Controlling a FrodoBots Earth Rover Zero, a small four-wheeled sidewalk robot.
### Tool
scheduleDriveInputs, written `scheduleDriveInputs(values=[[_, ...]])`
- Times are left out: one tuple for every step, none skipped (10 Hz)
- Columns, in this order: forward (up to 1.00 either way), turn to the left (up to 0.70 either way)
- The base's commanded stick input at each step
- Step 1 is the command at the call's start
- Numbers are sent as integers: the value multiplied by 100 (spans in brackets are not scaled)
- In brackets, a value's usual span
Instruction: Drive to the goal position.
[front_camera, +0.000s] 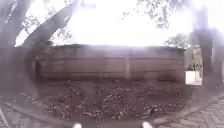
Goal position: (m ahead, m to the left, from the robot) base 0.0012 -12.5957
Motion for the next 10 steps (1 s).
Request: scheduleDriveInputs(values=[[0,-49],[0,-50],[0,-50],[0,0],[0,0],[0,0],[0,11],[0,15],[0,0],[0,0]])
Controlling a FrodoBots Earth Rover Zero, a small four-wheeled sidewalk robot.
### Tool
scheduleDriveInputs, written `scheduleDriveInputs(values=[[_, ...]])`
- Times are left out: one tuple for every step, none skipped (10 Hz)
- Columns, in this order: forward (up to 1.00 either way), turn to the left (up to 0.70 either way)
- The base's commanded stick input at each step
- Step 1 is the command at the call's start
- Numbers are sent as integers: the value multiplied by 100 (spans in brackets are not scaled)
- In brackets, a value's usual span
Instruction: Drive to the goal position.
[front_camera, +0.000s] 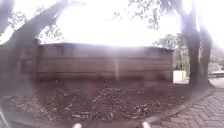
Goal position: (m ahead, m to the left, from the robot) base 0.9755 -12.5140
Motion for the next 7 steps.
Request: scheduleDriveInputs(values=[[0,0],[0,0],[0,0],[0,-8],[0,-18],[0,-49],[0,-47]])
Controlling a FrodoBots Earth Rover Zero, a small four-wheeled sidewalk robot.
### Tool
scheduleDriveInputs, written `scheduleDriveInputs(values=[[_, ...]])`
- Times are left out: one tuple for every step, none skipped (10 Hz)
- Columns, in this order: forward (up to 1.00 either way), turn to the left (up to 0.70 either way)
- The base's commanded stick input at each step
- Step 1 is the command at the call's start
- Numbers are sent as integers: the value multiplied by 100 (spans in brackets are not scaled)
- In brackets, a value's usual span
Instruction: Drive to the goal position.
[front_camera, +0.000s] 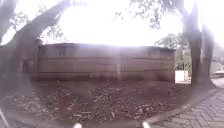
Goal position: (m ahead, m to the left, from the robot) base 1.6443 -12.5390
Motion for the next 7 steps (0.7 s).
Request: scheduleDriveInputs(values=[[0,-38],[0,-43],[0,-47],[0,-32],[0,-46],[0,-40],[0,-44]])
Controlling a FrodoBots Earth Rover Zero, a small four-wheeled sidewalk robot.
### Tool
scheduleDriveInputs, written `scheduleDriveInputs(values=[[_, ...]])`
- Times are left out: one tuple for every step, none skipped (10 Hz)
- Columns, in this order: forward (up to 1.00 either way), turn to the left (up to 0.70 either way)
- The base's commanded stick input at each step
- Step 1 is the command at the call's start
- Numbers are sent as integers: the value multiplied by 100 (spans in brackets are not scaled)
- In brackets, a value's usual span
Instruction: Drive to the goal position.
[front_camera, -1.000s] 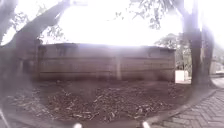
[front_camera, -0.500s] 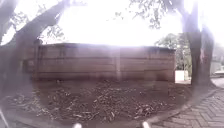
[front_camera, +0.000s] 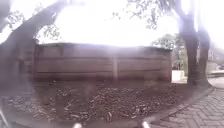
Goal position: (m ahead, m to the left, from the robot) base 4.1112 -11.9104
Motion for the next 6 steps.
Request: scheduleDriveInputs(values=[[0,-43],[0,-29],[0,-50],[0,-50],[0,-50],[0,-50]])
